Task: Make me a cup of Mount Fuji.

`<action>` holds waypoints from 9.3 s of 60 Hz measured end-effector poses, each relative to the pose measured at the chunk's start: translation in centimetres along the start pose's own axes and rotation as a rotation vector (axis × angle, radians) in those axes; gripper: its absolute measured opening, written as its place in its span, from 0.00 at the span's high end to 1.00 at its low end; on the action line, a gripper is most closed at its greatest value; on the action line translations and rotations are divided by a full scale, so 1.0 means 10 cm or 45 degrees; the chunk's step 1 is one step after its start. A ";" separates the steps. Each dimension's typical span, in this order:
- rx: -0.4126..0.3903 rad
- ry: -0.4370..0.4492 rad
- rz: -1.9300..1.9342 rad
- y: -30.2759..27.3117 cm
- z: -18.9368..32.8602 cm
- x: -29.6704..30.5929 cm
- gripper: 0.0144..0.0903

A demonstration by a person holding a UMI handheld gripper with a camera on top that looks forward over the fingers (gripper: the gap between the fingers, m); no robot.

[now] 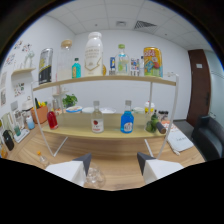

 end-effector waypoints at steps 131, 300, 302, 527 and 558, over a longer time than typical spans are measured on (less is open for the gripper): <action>-0.087 0.234 -1.961 0.37 0.81 0.27 0.72; -0.248 0.113 0.177 0.47 0.01 -0.17 0.07; -0.261 0.103 0.183 0.45 0.03 -0.31 0.07; 0.124 -0.088 0.293 0.08 0.69 -1.79 0.65; -0.032 -0.093 0.005 0.97 1.03 -2.00 0.63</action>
